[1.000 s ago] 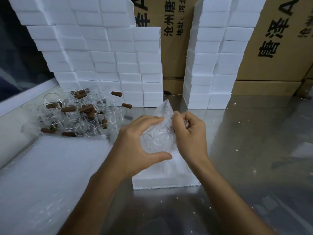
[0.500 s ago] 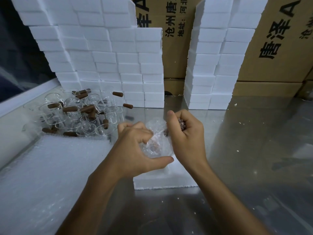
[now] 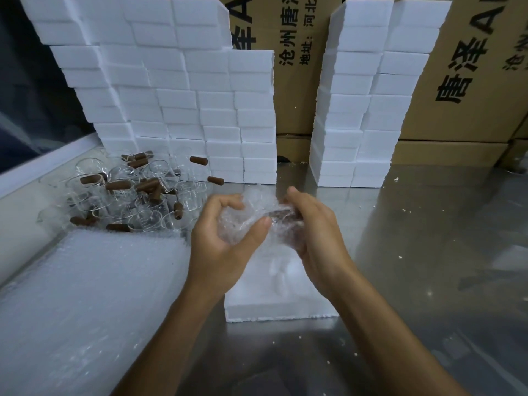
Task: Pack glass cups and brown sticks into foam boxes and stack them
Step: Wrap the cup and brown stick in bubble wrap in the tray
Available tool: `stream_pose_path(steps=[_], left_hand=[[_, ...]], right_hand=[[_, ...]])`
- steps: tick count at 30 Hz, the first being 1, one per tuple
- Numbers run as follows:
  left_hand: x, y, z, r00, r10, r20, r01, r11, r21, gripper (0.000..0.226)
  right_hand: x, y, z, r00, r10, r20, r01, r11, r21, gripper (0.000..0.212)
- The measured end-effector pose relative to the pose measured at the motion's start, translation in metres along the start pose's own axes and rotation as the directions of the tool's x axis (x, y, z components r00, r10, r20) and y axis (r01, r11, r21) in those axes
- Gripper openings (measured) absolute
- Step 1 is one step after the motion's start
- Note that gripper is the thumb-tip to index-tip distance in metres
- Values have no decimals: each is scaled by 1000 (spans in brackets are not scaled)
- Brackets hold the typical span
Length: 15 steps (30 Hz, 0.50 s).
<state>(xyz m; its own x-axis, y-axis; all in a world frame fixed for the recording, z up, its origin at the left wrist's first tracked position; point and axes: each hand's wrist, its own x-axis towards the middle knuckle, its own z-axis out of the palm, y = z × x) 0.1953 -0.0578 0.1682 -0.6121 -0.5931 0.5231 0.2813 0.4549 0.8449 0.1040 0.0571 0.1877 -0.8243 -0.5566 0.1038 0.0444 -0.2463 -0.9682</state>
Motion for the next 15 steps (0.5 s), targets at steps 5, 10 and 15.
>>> stream_pose_path(steps=[5,10,15], left_hand=[[1,-4,-6,998,17,53,-18,1000,17,44],[0,-3,-2,974,77,214,-85,996,26,32],[-1,0,-3,975,33,218,-33,999,-2,52]], right_hand=[[3,-3,-6,989,147,27,-149,956,254,21],[1,-5,-10,998,48,26,-52,987,152,12],[-4,-5,-7,985,-96,145,106,992,-62,10]])
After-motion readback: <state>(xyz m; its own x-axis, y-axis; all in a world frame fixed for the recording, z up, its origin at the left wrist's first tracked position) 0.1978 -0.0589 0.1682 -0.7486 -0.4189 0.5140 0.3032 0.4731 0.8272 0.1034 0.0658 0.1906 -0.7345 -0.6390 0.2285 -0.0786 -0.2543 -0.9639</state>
